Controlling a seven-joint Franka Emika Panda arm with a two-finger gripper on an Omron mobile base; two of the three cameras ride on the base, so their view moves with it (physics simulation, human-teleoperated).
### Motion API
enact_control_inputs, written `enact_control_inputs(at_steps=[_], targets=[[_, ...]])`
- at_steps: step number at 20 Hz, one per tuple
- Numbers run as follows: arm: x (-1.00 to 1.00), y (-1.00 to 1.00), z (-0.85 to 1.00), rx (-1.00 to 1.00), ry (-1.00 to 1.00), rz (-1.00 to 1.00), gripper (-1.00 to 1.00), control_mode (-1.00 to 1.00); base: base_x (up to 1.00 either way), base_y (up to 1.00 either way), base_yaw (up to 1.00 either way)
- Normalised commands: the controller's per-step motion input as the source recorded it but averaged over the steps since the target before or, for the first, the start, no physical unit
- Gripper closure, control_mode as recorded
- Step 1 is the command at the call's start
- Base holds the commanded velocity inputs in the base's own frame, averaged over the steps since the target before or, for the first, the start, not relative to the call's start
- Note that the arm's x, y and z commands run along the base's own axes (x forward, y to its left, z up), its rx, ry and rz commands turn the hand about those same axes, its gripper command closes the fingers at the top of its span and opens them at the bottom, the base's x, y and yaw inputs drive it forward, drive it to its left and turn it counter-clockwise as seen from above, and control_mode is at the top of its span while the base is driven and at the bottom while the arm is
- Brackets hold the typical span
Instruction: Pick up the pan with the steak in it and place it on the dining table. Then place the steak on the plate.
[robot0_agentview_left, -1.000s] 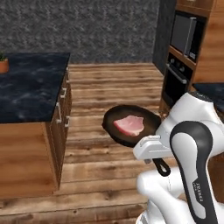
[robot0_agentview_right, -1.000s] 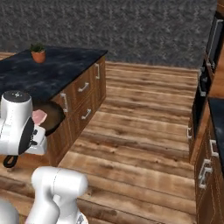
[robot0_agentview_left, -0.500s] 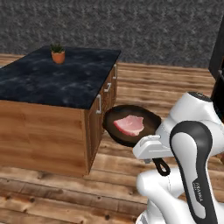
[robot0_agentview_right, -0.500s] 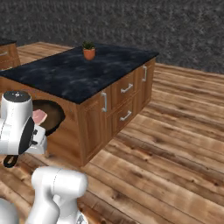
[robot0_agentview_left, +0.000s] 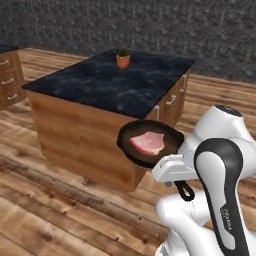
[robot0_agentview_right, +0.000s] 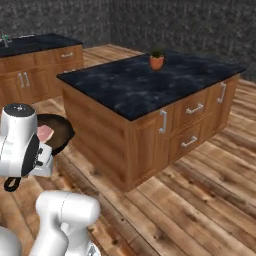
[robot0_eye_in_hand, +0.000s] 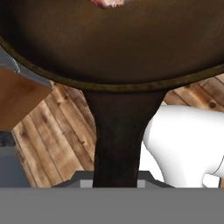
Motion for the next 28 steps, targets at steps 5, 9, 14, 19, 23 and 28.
enact_control_inputs(at_steps=[5, 9, 14, 19, 23, 28], targets=[[0.0, 0.0, 0.0, 0.0, 0.0, 0.0, 1.0, 1.0, -0.05, 0.0, 0.5], [0.0, 0.0, 0.0, 0.0, 0.0, 0.0, 1.0, 1.0, -0.05, 0.0, 0.5], [0.0, 0.0, 0.0, 0.0, 0.0, 0.0, 1.0, 1.0, -0.05, 0.0, 0.5], [0.0, 0.0, 0.0, 0.0, 0.0, 0.0, 1.0, 1.0, -0.05, 0.0, 0.5], [0.0, 0.0, 0.0, 0.0, 0.0, 0.0, 1.0, 1.0, 0.0, 0.0, 0.49], [0.0, 0.0, 0.0, 0.0, 0.0, 0.0, 1.0, 1.0, 0.0, 0.0, 0.47]])
